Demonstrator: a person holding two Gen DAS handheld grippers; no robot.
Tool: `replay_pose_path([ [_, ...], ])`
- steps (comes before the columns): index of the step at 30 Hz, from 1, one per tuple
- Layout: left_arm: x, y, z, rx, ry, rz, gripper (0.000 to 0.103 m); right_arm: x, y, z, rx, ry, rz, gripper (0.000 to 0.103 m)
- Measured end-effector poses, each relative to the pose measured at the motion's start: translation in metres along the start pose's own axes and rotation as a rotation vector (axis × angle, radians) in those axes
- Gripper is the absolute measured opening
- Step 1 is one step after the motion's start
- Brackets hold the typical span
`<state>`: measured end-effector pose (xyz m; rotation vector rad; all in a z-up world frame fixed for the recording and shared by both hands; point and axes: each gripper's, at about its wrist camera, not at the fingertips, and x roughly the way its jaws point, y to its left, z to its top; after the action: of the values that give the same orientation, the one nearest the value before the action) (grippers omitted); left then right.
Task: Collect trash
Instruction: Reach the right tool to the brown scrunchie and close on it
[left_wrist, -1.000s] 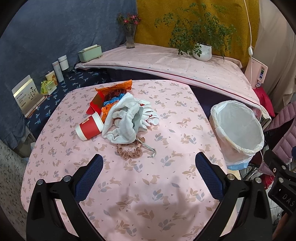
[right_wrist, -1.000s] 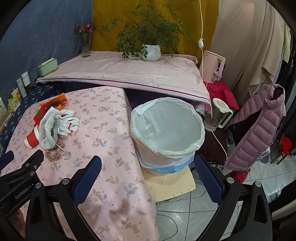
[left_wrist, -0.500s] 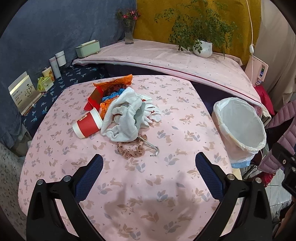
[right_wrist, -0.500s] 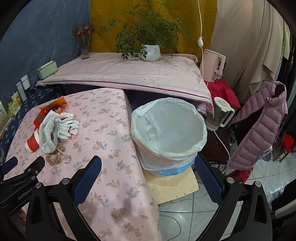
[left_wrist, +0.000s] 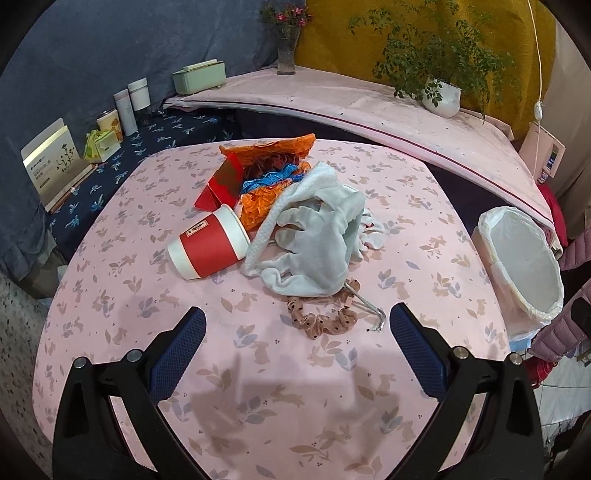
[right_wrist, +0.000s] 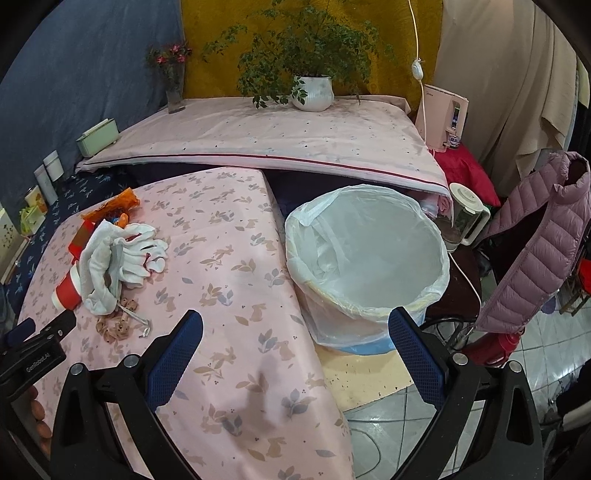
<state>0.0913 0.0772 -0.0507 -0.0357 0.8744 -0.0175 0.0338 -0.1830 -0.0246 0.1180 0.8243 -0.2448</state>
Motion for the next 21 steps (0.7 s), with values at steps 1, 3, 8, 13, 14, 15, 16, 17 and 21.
replay_pose_path([
  [1, 0.004, -0.001, 0.002, 0.002, 0.004, -0.006, 0.095, 0.002, 0.002, 0.001, -0.001, 0.002, 0.003, 0.096],
  [3, 0.014, -0.003, 0.009, 0.009, 0.011, -0.01, 0.095, 0.007, 0.006, 0.004, -0.003, -0.001, 0.009, 0.096],
  [8, 0.037, -0.009, 0.026, 0.019, -0.014, -0.003, 0.091, 0.017, 0.019, 0.012, -0.017, -0.011, 0.016, 0.096],
  [13, 0.061, -0.004, 0.038, -0.002, 0.038, -0.064, 0.058, 0.024, 0.037, 0.019, -0.036, -0.02, 0.051, 0.096],
  [14, 0.062, -0.004, 0.039, -0.003, 0.038, -0.073, 0.051, 0.026, 0.042, 0.02, -0.043, -0.021, 0.059, 0.096],
  [15, 0.064, -0.004, 0.04, 0.0, 0.04, -0.078, 0.039, 0.028, 0.047, 0.021, -0.05, -0.021, 0.067, 0.096],
  [16, 0.066, -0.004, 0.041, 0.006, 0.047, -0.094, 0.031, 0.03, 0.052, 0.021, -0.056, -0.02, 0.072, 0.096],
  [17, 0.066, -0.003, 0.042, 0.009, 0.055, -0.11, 0.017, 0.032, 0.057, 0.022, -0.062, -0.019, 0.077, 0.096],
  [21, 0.06, 0.005, 0.043, 0.002, 0.04, -0.134, 0.005, 0.037, 0.079, 0.022, -0.092, -0.013, 0.106, 0.093],
])
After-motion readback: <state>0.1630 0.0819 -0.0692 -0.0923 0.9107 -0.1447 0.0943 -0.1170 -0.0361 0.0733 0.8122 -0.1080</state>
